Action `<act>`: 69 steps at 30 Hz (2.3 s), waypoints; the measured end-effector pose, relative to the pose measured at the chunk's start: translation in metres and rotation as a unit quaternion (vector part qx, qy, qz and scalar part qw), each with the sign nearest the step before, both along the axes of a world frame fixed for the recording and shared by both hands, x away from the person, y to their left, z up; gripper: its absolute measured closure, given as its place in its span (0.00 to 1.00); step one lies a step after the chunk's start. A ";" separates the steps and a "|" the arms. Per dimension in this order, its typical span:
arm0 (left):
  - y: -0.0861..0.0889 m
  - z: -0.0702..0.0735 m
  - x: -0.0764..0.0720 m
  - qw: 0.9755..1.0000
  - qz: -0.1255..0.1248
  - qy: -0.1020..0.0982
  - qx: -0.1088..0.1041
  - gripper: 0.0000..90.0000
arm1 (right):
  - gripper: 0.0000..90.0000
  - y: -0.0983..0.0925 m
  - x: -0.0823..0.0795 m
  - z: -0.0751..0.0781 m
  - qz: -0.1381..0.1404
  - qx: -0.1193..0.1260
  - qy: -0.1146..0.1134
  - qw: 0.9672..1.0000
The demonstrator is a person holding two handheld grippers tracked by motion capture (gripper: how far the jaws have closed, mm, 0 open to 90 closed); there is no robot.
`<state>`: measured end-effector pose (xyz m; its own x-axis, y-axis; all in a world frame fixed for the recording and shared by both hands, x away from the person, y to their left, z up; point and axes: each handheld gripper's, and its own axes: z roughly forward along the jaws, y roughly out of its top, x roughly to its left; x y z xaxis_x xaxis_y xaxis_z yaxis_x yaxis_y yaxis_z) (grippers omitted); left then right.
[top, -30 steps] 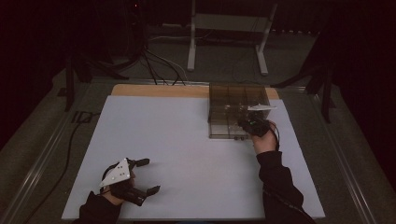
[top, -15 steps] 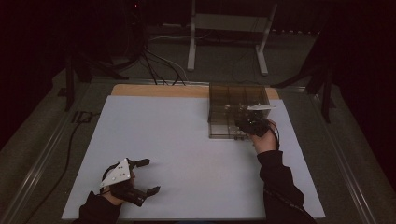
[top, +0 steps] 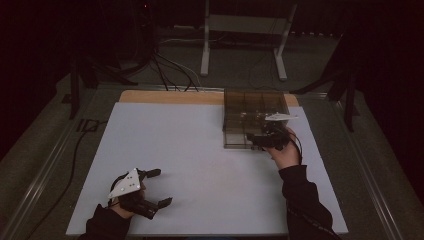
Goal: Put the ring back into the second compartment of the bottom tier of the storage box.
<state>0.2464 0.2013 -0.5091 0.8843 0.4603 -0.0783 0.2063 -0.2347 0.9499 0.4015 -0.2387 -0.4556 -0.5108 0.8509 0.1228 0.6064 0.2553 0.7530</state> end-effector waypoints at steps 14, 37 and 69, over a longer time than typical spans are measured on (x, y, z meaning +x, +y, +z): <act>0.002 0.000 -0.004 1.000 -0.001 -0.003 0.004 0.01 | 0.00 0.003 -0.018 0.019 0.058 0.015 -0.026 0.998; 0.002 0.000 -0.006 1.000 -0.001 -0.005 0.004 0.01 | 0.00 -0.003 -0.065 0.024 0.095 0.039 -0.049 0.994; 0.003 0.000 -0.006 1.000 -0.001 -0.006 0.003 0.01 | 0.00 -0.057 -0.128 -0.021 0.083 0.069 -0.072 0.992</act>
<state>0.2406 0.2042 -0.5088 0.8857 0.4595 -0.0661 0.1953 -0.2398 0.9510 0.2738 -0.2958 -0.4767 -0.6624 0.7346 0.1474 0.4486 0.2314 0.8633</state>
